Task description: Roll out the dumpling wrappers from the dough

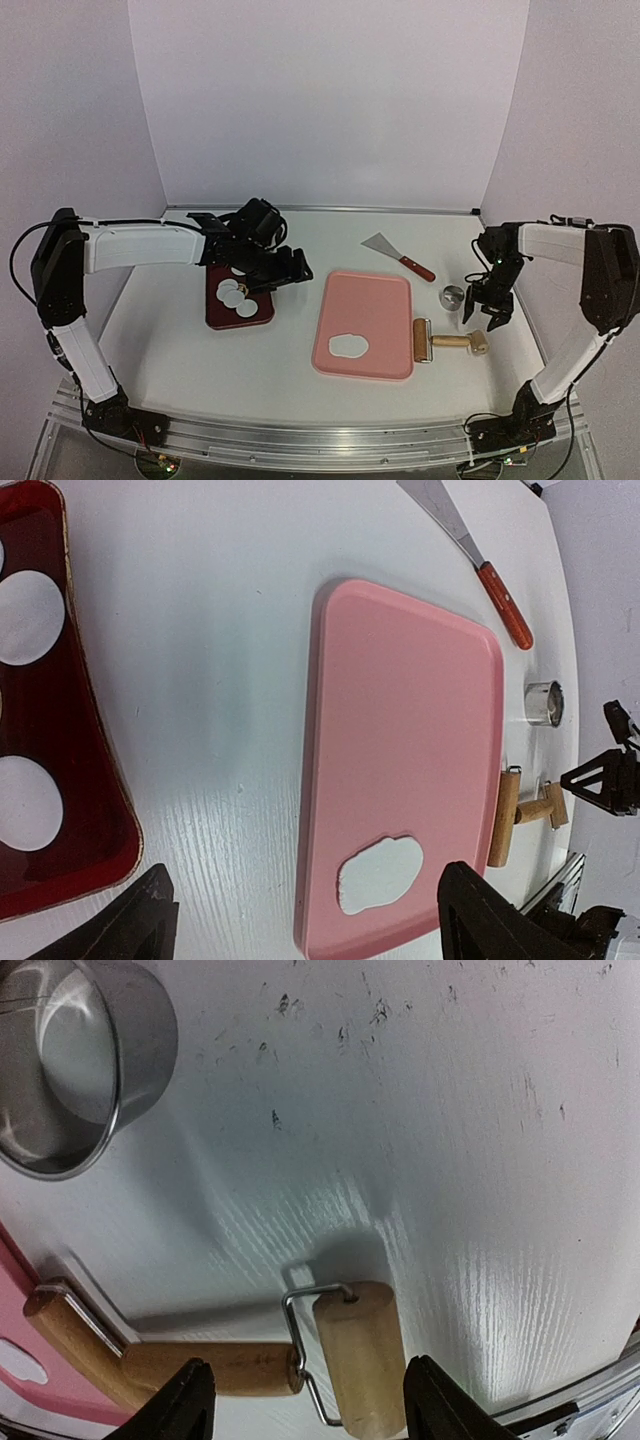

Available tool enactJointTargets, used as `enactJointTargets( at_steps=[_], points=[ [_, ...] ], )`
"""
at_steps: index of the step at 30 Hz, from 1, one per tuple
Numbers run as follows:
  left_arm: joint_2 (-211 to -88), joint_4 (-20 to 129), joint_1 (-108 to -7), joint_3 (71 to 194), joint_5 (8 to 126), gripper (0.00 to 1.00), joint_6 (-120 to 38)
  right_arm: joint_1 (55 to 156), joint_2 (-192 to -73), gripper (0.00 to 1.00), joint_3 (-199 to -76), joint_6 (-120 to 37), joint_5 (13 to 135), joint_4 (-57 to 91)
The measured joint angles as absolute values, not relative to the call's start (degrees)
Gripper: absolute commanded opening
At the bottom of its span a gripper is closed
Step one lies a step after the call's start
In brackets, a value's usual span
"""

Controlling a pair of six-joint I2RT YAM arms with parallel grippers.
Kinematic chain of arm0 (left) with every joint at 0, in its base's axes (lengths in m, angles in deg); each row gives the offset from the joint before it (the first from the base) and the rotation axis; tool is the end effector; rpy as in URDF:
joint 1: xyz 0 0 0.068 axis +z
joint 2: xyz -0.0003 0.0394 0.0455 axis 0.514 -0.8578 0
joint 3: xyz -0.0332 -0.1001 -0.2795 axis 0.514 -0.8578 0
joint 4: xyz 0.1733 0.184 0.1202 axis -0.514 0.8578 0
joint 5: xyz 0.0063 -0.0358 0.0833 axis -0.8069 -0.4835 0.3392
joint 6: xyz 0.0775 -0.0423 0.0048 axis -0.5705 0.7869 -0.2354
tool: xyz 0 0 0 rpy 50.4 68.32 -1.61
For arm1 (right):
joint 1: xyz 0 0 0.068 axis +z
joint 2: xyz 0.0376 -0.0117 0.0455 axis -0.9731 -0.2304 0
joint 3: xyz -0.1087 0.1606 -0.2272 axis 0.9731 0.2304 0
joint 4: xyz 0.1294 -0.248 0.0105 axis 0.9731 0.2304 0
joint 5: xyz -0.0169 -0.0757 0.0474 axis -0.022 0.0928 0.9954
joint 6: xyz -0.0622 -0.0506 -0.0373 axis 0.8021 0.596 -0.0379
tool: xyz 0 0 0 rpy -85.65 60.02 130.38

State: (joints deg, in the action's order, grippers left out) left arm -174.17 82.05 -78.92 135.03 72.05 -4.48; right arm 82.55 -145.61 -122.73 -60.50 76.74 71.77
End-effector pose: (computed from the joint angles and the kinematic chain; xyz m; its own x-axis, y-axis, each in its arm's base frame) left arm 0.2853 -0.3238 0.2209 -0.9183 -0.0900 -0.3856 0.1256 0.8573 -0.4993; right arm 0.2945 0.0442 0.1563 -0.9418 0.3302 0.0629 0.3362 0.9273 0.1648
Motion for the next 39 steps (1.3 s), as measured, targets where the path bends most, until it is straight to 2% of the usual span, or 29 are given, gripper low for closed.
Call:
enactJointTargets(
  at_steps=[5,14,17,19,28,34,39],
  points=[
    [-173.2,81.0,-78.9,133.3,72.1,0.85,-4.1,82.5,-146.8,0.69,-122.7,-60.7,73.9,70.8],
    [-171.9,80.7,-78.9,131.6,73.2,0.86,-4.1,82.5,-143.3,0.69,-124.0,-59.0,71.9,67.9],
    [-170.8,80.5,-78.9,131.6,73.5,0.85,-4.1,82.5,-141.9,0.63,-126.8,-57.9,73.7,66.0],
    [-170.3,80.3,-78.9,131.6,73.8,0.85,-4.1,82.5,-142.2,0.54,-128.7,-57.7,74.7,64.5],
    [-170.2,79.1,-78.9,131.3,73.9,0.85,-3.2,82.5,-150.7,0.43,-131.4,-56.1,75.9,61.5],
    [-170.2,79.2,-78.9,131.3,73.7,0.84,-3.2,82.3,-154.1,0.31,-131.7,-55.4,76.2,60.8],
    [-169.7,79.2,-78.9,131.0,73.2,0.84,-3.2,82.0,-157.3,0.26,-132.8,-54.7,76.1,60.1]
  ],
)
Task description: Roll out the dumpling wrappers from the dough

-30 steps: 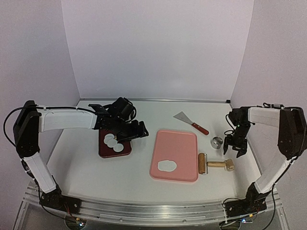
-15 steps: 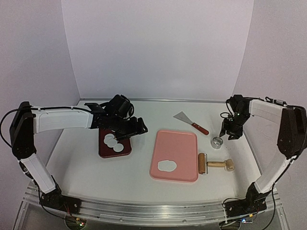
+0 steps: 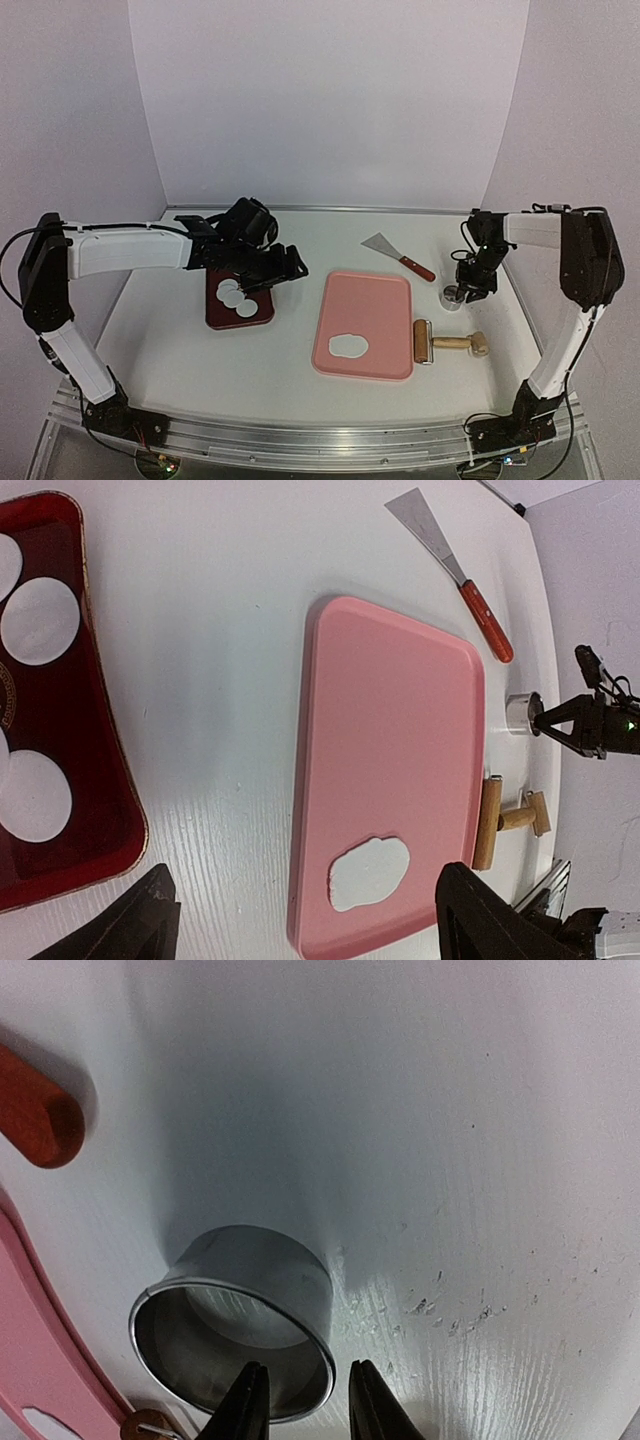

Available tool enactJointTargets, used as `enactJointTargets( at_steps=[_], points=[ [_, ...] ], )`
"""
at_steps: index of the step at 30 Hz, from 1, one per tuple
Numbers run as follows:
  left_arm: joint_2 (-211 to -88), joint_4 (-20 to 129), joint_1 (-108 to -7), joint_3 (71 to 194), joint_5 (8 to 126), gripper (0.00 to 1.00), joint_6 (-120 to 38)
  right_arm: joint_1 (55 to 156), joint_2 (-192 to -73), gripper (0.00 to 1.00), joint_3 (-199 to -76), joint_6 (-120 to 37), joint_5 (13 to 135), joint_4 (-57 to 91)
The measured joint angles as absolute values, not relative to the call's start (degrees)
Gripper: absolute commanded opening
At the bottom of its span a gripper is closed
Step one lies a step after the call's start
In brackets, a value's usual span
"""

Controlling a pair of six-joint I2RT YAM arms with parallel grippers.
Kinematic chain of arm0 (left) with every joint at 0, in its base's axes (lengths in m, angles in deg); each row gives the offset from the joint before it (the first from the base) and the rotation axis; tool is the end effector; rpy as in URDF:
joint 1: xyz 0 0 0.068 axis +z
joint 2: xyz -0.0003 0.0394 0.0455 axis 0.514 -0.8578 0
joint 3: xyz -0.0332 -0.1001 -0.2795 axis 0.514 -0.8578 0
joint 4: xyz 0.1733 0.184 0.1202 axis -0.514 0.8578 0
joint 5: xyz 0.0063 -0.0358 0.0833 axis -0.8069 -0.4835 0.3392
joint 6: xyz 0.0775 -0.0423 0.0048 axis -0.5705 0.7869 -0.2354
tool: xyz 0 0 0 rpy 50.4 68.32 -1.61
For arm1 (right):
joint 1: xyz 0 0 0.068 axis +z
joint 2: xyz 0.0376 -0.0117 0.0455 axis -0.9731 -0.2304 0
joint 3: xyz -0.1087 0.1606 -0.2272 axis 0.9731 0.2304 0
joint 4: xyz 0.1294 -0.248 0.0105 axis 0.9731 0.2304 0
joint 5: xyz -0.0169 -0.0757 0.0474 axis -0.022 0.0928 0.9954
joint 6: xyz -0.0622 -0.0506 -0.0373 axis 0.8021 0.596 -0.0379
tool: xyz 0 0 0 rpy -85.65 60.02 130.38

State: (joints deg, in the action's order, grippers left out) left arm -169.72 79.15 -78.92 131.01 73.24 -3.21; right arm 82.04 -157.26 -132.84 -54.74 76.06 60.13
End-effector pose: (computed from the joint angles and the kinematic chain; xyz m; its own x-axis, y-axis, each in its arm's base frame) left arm 0.2764 -0.3115 0.2317 -0.8992 -0.1342 -0.4165 0.1200 0.8397 -0.5296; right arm 0.3766 0.0483 0.1418 -0.9615 0.2455 -0.1237 0.2154 0.9524 0.2158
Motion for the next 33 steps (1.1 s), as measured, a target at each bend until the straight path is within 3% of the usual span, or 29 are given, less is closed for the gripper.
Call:
enactJointTargets(
  at_steps=[6,16,23,33],
  points=[
    [-168.1,79.6,-78.9,129.3,72.7,0.84,-3.2,81.3,-158.5,0.23,-133.1,-54.6,75.5,59.9],
    [-168.1,80.7,-78.9,129.3,72.6,0.83,-3.2,80.9,-160.6,0.01,-135.1,-55.0,75.3,59.2],
    [-168.7,84.2,-80.6,132.0,74.1,0.81,-4.2,80.9,-159.8,0.0,-135.7,-55.4,75.0,60.6],
    [-175.3,85.5,-89.0,148.3,73.9,0.79,-4.7,86.2,-145.6,0.0,-137.5,-56.2,74.9,69.3]
  ],
)
